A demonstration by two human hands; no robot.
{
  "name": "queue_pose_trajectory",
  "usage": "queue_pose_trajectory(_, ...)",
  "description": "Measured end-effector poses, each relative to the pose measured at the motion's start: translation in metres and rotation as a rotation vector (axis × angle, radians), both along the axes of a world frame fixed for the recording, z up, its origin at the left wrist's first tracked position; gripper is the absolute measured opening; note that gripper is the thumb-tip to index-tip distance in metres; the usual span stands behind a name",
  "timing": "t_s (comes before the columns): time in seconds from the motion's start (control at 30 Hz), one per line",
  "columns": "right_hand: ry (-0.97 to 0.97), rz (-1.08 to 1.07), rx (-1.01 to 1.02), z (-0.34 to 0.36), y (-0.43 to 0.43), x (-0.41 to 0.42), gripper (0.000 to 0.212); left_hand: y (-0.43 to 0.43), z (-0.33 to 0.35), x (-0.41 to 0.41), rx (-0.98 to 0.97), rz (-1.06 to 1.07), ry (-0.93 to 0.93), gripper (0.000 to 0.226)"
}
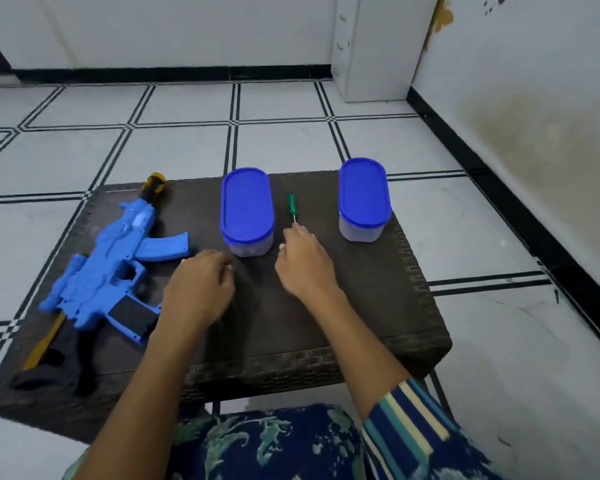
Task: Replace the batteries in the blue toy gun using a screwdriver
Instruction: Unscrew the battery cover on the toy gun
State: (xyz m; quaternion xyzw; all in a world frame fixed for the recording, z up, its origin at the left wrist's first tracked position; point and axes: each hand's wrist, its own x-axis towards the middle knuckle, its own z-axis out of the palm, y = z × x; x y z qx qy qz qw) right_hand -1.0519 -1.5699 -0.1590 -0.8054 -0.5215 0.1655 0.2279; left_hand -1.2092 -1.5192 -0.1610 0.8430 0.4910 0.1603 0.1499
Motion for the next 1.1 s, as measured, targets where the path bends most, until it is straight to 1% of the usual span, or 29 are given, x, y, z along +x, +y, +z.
queue_pose_trajectory(0.2,-0.042,0.044,-0.07,-0.01,0.026,0.009,0.037,0.02,-0.004,-0.016,0.077,-0.016,0.022,0.02)
queue_pose_trajectory(0.33,-0.049,0.061,-0.07,-0.008,0.017,0.003,0.038,0.03,-0.001,-0.021,0.089,-0.025,0.002,0.019)
queue_pose_trajectory(0.4,-0.055,0.088,-0.089,-0.004,0.006,-0.004,0.031,0.029,-0.001,-0.018,0.091,-0.066,-0.016,0.019)
queue_pose_trajectory(0.47,-0.052,0.102,-0.123,0.004,-0.006,-0.01,0.019,0.028,-0.001,-0.014,0.096,-0.107,-0.042,0.019)
queue_pose_trajectory(0.5,-0.057,0.094,-0.135,0.008,-0.011,-0.012,0.021,0.028,-0.002,-0.012,0.098,-0.12,-0.057,0.019)
queue_pose_trajectory(0.57,-0.051,0.048,-0.132,0.014,-0.015,-0.014,0.034,0.029,-0.001,-0.009,0.105,-0.125,-0.079,0.018)
queue_pose_trajectory(0.6,-0.047,0.01,-0.109,0.016,-0.015,-0.014,0.035,0.03,-0.001,-0.008,0.108,-0.124,-0.091,0.019)
queue_pose_trajectory(0.67,-0.076,-0.075,-0.056,0.02,-0.009,-0.011,0.027,0.035,-0.002,-0.008,0.103,-0.115,-0.097,0.02)
queue_pose_trajectory(0.73,-0.116,-0.145,-0.05,0.021,0.002,-0.007,0.017,0.04,-0.004,-0.012,0.087,-0.103,-0.091,0.02)
queue_pose_trajectory(0.9,-0.042,-0.263,-0.077,0.0,0.035,-0.01,0.026,0.047,-0.004,-0.032,0.043,-0.107,-0.101,0.018)
queue_pose_trajectory(0.93,-0.019,-0.282,-0.078,-0.003,0.038,-0.013,0.024,0.048,-0.004,-0.037,0.038,-0.123,-0.102,0.019)
queue_pose_trajectory(1.03,0.033,-0.303,-0.087,0.0,0.04,-0.014,0.012,0.053,-0.005,-0.05,0.031,-0.168,-0.104,0.02)
queue_pose_trajectory(1.1,0.086,-0.354,-0.08,0.006,0.036,-0.013,0.025,0.055,-0.006,-0.059,0.02,-0.175,-0.11,0.018)
